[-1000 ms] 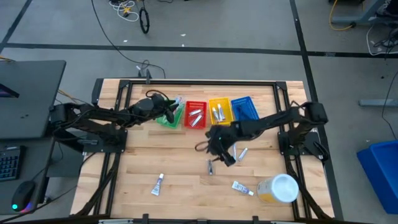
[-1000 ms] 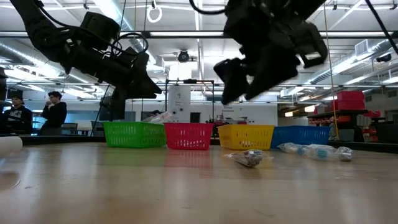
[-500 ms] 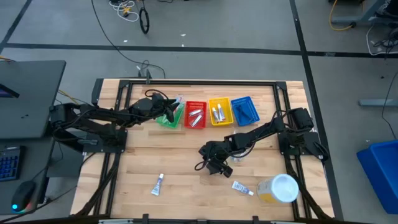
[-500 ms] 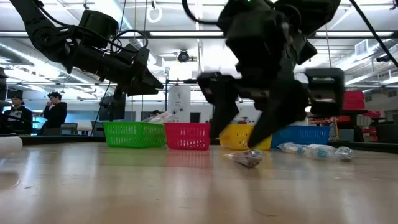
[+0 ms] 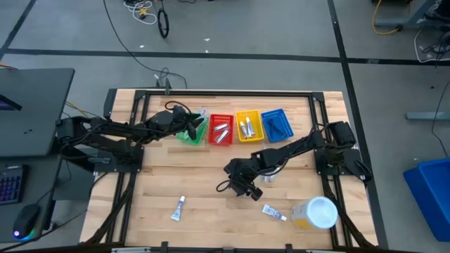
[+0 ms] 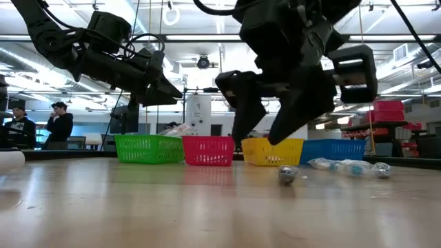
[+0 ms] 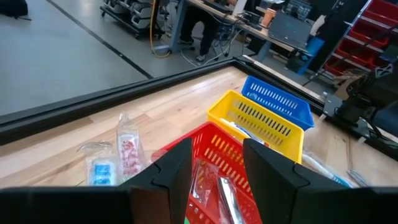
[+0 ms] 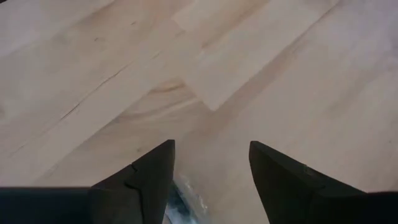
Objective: Pick & Place Travel size toiletries
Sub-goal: Put the silver nail cutter into the red bin
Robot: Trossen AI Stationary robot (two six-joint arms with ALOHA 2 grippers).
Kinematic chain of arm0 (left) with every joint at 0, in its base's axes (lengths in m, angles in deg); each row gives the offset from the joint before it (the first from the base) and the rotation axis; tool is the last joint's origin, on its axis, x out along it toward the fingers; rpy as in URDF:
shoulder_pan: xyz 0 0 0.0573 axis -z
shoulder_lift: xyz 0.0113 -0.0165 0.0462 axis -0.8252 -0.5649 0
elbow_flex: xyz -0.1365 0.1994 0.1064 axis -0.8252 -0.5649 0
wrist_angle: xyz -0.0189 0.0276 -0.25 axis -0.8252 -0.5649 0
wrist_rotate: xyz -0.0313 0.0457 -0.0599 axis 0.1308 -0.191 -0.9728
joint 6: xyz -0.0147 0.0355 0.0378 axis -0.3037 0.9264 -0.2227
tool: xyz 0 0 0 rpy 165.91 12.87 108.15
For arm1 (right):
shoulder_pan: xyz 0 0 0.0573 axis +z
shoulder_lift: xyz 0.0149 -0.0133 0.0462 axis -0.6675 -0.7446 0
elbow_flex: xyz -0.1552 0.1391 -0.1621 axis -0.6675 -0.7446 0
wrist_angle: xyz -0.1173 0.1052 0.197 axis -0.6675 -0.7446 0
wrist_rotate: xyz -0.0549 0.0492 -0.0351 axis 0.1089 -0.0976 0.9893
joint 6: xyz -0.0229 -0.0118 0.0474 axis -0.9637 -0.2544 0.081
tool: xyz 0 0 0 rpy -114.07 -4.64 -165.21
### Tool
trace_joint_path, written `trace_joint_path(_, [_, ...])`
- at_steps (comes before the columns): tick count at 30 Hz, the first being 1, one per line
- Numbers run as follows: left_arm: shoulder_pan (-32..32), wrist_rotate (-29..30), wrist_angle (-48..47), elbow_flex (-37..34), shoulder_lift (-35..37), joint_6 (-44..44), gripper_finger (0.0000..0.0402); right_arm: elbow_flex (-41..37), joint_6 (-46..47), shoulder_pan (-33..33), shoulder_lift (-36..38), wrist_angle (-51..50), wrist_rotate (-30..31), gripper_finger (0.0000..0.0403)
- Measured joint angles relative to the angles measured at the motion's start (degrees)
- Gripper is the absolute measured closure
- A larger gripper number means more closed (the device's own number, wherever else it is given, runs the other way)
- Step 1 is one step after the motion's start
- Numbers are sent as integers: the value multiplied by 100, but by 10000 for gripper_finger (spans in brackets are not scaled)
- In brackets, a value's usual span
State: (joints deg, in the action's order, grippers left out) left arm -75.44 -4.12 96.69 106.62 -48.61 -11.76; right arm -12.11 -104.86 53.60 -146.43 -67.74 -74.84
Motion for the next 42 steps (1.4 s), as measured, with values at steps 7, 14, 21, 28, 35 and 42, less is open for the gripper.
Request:
trace_joint_path(7, [-2, 3, -95, 0, -2, 0, 252, 18, -225, 0, -10, -778, -2, 196])
trace_joint_path(14, [-2, 4, -102, 0, -2, 0, 252, -47, -459, 0, -286, -313, -9, 188])
trace_joint_path(21, [-2, 6, -118, -2, -4, 3, 252, -29, -654, -8, -540, -242, -107, 204])
trace_joint_path(28, [-2, 4, -123, -2, -4, 5, 252, -34, -565, -103, -557, -256, -121, 266])
trace_joint_path(35, [-1, 6, -125, -2, -4, 5, 252, -40, -441, -144, -561, -114, -82, 325])
trace_joint_path(42, [-2, 5, -136, -2, -4, -1, 252, 78, 285, -276, -160, -425, 243, 334])
